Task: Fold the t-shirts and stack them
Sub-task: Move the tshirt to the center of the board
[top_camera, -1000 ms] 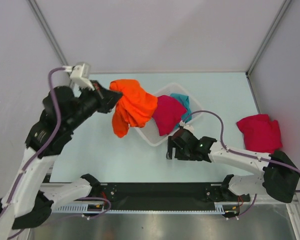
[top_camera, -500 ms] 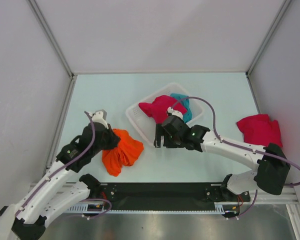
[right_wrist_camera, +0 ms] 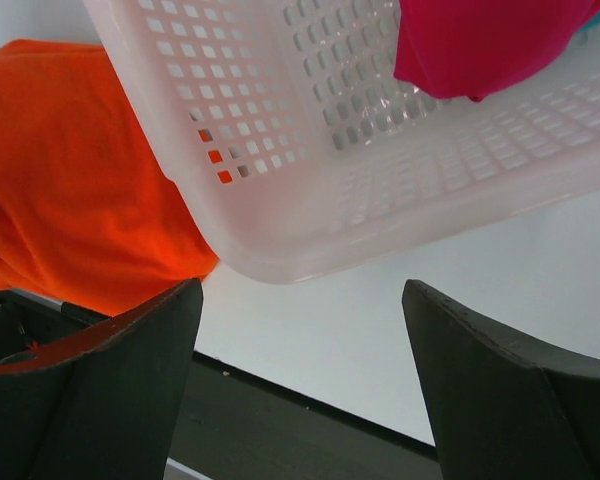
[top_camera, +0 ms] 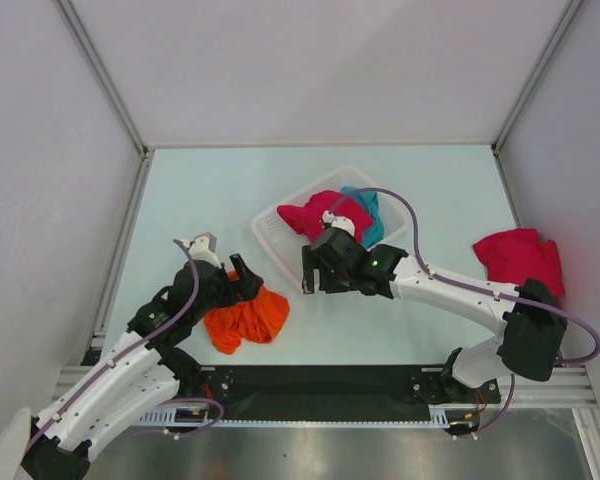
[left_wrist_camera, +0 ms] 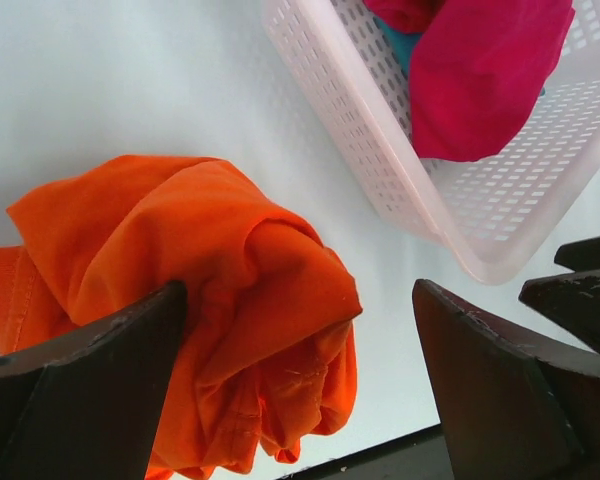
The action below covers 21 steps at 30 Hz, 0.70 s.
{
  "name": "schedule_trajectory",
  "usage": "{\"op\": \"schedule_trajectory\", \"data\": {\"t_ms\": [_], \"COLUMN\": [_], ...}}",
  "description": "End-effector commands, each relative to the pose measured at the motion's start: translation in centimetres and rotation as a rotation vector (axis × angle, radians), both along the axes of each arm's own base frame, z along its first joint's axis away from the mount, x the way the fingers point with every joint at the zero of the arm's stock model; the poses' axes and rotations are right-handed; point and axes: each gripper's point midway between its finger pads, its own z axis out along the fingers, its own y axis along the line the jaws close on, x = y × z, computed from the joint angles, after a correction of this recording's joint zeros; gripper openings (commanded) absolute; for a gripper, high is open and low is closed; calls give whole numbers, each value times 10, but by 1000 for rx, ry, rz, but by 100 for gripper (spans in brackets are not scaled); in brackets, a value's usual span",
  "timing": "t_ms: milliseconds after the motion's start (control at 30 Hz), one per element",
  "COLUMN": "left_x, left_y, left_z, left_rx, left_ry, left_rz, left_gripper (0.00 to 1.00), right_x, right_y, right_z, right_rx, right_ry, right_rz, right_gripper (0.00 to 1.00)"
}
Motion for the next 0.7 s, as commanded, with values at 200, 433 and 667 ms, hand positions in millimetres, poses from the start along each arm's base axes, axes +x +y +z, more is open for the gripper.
{"op": "schedule_trajectory", "data": {"t_ms": [200, 433, 667], "left_x": [0, -6, -7], "left_y": [0, -8, -10], "left_z": [8, -15, -20], "left_rx": [-37, -29, -58], "left_ry": [-39, 41, 58], "left_rz": [9, -28, -11], "left_gripper": [99, 100, 100], "right_x": [42, 48, 50], "right_y": [11, 17, 21], "right_z": [11, -15, -25], "right_rx": [-60, -98, -119], "right_ry": [-83, -43, -29], "right_rz": [16, 29, 42], "right_gripper": [86, 85, 82]}}
